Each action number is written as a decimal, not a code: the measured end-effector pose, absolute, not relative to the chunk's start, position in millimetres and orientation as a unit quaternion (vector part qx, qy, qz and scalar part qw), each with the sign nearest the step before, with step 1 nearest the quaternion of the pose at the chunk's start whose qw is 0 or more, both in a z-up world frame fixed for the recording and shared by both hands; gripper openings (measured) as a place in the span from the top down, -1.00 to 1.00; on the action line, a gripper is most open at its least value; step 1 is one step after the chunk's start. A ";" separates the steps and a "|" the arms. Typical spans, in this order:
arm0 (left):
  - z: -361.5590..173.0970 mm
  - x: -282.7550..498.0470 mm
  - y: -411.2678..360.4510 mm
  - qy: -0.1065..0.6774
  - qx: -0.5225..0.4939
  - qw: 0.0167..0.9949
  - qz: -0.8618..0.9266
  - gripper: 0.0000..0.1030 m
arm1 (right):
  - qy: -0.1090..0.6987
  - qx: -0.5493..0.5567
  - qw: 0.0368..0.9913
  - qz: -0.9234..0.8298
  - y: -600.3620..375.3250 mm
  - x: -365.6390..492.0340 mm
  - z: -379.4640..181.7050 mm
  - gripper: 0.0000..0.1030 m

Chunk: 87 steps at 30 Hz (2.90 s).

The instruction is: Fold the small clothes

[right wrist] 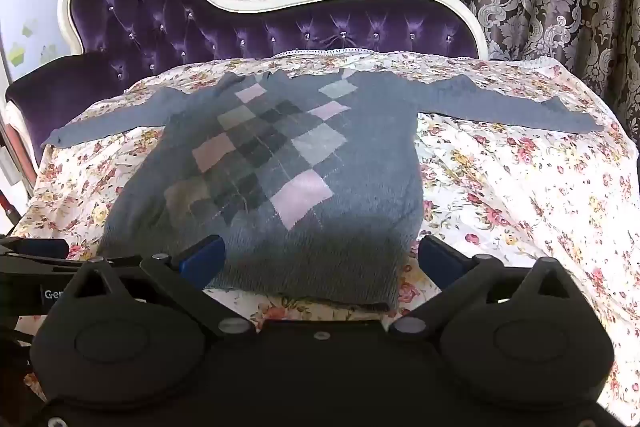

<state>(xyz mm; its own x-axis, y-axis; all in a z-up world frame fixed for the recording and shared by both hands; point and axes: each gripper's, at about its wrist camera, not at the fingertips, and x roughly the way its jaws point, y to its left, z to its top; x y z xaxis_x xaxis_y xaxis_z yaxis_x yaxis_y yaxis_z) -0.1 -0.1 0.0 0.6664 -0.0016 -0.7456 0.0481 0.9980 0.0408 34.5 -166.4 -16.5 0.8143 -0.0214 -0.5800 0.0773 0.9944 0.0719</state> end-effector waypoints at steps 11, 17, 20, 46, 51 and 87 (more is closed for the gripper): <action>-2.8 0.8 2.0 0.412 0.026 0.911 -0.014 -0.72 | 0.307 0.049 0.950 -0.025 -164.5 35.1 -17.2 -0.99; -3.4 2.6 2.9 0.414 0.026 0.910 -0.013 -0.72 | 0.317 0.047 0.947 -0.024 -164.2 41.0 -20.0 -0.99; -4.8 5.8 4.1 0.416 0.021 0.909 -0.011 -0.72 | 0.319 0.047 0.946 -0.024 -164.2 42.2 -21.1 -0.99; -9.5 6.4 8.5 0.418 0.021 0.908 -0.010 -0.72 | 0.327 0.052 0.943 -0.020 -160.0 45.1 -25.9 -0.99; -9.2 6.5 8.4 0.418 0.021 0.908 -0.010 -0.72 | 0.329 0.054 0.943 -0.018 -162.3 44.7 -26.7 -0.99; -18.1 16.3 12.2 0.444 0.014 0.896 -0.006 -0.72 | 0.349 0.054 0.935 -0.015 -159.1 54.2 -34.3 -0.99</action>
